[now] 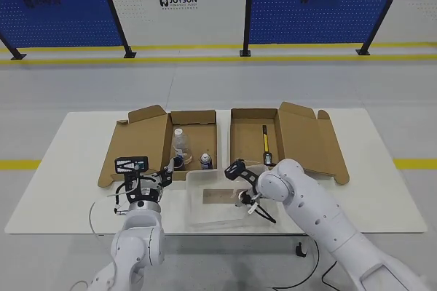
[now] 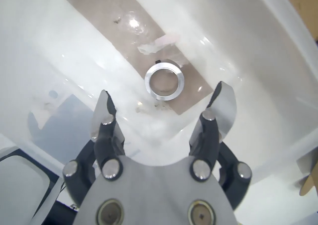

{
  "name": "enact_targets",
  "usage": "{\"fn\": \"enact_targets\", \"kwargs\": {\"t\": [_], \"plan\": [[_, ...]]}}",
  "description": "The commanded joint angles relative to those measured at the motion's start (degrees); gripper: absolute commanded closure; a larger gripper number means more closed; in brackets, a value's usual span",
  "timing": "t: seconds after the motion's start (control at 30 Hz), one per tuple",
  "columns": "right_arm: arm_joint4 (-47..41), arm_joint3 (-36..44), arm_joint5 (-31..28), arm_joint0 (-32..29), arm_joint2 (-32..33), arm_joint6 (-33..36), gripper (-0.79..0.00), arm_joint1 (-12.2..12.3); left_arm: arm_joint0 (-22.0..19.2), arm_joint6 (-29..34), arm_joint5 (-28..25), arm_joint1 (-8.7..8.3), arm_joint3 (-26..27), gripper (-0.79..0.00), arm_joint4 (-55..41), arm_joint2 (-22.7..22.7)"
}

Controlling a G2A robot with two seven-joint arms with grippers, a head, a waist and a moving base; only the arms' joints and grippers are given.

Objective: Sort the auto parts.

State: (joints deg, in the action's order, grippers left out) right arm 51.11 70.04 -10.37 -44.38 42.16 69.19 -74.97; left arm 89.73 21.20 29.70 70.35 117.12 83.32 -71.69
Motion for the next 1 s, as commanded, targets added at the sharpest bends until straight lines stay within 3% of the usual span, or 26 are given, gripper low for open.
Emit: {"fn": "enact_targets", "kwargs": {"t": [0.0,0.27,0.77,0.97], "plan": [[0.03,-1.18,-0.13,0.72,-0.31,-0.01,-0.489,-0.24,0.00,0.00,0.00,0.00,0.00,-0.785,0.00,0.00],[-2.17,-5.83,-1.61,2.92,-1.72,-0.22,-0.388,-1.51,0.00,0.00,0.00,0.00,0.00,-0.785,0.00,0.00],[-1.44,-11.35,-1.54,4.83,-2.67,-2.48,-0.345,-2.72,0.00,0.00,0.00,0.00,0.00,-0.785,0.00,0.00],[-1.22,-13.54,-1.94,5.04,-3.28,-3.97,-0.286,-3.28,0.00,0.00,0.00,0.00,0.00,-0.785,0.00,0.00]]}}
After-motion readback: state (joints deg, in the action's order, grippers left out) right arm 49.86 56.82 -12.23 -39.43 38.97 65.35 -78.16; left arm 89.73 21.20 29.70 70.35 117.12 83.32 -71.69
